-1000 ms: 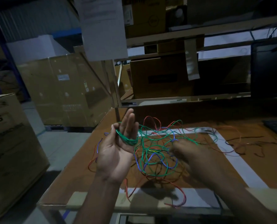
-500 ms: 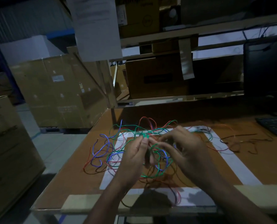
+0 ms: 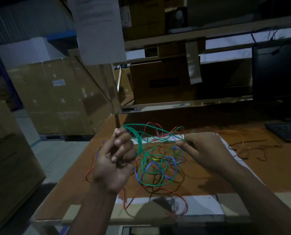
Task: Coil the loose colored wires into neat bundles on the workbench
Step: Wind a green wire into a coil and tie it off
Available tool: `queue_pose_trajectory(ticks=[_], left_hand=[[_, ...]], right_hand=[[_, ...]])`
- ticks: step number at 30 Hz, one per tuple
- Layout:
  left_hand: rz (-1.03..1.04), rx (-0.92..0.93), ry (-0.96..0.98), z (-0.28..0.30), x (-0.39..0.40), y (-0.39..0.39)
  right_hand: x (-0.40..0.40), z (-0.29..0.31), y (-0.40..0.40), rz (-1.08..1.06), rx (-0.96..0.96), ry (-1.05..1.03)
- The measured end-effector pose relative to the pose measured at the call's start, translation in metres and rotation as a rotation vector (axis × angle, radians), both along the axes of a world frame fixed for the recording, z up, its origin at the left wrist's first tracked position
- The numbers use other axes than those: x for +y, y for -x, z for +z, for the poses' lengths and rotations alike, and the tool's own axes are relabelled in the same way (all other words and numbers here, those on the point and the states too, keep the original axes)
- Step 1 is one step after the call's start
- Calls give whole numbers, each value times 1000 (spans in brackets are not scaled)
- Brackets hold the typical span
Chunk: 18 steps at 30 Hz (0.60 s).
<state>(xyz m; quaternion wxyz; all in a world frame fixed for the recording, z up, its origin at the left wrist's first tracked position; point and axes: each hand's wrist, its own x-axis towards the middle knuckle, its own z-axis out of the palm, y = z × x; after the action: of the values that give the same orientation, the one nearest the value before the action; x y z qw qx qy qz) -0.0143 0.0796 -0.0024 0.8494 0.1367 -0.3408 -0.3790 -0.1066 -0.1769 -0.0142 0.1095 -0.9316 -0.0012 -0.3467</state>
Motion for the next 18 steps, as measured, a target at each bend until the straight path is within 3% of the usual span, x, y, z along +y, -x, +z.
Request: queue_pose_trajectory(ticks=[2, 5, 8, 10, 14, 18], left_hand=[[71, 60, 19, 5, 5, -1], [256, 171, 2, 12, 1, 4], [352, 174, 4, 18, -9, 11], [419, 112, -25, 22, -15, 12], [504, -72, -90, 23, -22, 14], [737, -419, -387, 7, -31, 8]], right_hand=[[-3, -11, 2, 44, 90, -75], [12, -12, 8, 178, 7, -334], [24, -10, 16, 165, -118, -290], [30, -5, 21, 132, -53, -111], [46, -1, 27, 168, 259, 144], [57, -2, 26, 299, 98, 83]])
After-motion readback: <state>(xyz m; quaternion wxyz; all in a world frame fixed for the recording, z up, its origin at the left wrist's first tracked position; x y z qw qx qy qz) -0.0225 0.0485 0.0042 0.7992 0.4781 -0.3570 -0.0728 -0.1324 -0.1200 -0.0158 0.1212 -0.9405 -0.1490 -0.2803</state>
